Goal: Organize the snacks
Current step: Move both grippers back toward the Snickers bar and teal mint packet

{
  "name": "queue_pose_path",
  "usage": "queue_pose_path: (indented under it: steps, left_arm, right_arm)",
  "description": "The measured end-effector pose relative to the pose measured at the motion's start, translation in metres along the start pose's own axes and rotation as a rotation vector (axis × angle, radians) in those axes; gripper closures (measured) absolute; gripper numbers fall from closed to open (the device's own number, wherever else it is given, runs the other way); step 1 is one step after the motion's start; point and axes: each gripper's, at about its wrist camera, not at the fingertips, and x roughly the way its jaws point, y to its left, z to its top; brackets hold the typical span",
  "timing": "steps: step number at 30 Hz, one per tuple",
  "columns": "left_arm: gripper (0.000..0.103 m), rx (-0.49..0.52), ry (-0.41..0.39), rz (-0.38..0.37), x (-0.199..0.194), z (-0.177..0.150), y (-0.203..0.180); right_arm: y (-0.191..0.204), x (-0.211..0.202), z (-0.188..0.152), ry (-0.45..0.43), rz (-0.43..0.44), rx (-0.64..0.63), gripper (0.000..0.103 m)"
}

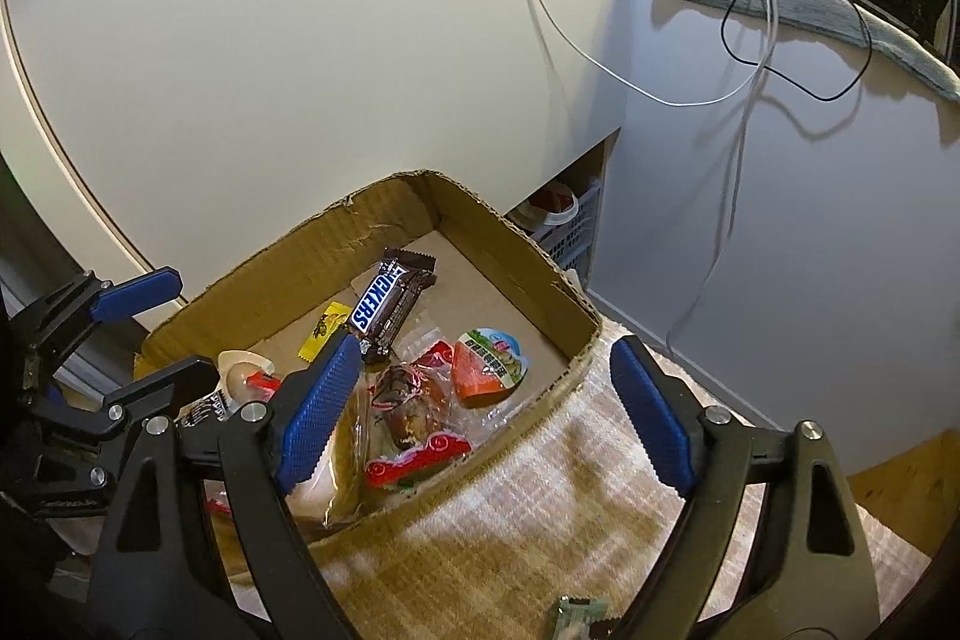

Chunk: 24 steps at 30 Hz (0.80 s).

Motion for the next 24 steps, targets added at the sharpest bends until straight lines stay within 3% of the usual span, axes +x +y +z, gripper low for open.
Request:
queue_pose_path:
  steps: [11,24]
  left_arm:
    - [0.030,0.015,-0.028,-0.024,-0.019,0.000,-0.021]
    - [0.030,0.055,-0.034,-0.097,-0.028,-0.007,-0.069]
  right_arm:
    - [-0.011,-0.040,-0.019,-0.028,-0.015,0.011,0.015]
    - [-0.060,-0.090,-0.074,-0.012,-0.059,0.065,0.015]
